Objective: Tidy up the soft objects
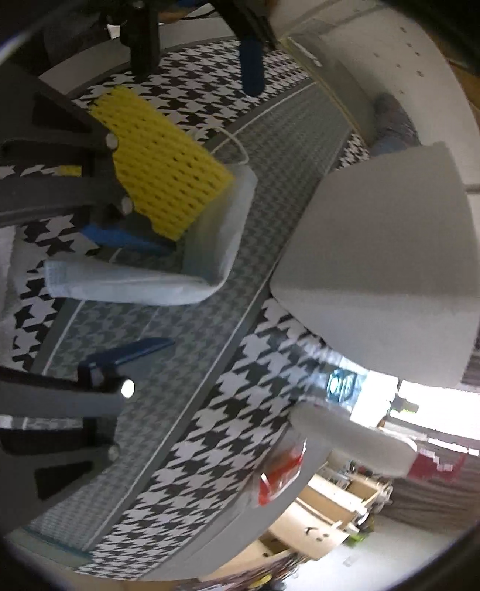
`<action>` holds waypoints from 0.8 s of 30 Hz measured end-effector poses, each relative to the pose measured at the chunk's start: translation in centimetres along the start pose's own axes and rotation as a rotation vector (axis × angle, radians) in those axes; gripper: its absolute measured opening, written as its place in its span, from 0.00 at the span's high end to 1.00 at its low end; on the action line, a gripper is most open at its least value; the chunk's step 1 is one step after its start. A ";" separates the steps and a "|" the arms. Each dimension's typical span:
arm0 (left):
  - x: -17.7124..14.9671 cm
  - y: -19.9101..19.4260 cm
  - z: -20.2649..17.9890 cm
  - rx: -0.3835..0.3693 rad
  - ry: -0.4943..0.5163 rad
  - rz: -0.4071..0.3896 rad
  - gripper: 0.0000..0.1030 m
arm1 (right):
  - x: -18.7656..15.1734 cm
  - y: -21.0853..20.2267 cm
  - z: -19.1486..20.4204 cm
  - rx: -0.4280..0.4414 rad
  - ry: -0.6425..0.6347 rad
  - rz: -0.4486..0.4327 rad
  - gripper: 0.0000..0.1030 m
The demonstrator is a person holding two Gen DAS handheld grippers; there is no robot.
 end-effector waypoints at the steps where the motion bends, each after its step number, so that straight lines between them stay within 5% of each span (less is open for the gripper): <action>1: 0.1 0.1 -0.1 -0.002 0.000 0.004 0.15 | 0.2 0.3 0.0 -0.006 -0.005 0.004 0.55; 3: 0.0 0.2 -0.3 -0.009 0.007 0.008 0.15 | 0.5 0.7 0.0 -0.009 -0.011 0.010 0.62; 6: 0.0 0.5 -0.8 -0.025 0.017 0.017 0.15 | 0.8 1.1 -0.4 -0.022 0.008 0.016 0.89; 11: -0.3 1.4 -1.9 -0.046 0.035 0.046 0.15 | 0.8 1.0 -0.6 -0.058 0.038 0.006 0.94; 24: -0.8 3.5 -5.5 -0.038 0.078 0.093 0.15 | 1.6 -8.2 -3.2 -0.144 0.226 -0.245 0.94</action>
Point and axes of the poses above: each gripper's, at about its wrist camera, not at the fingertips, and y roughly the way its jaws point, z to its left, x to its top, the point moved 5 cm from there along y, roughly the way its jaws point, and after that the axes turned 10 degrees about -y, right-handed, at the moved point
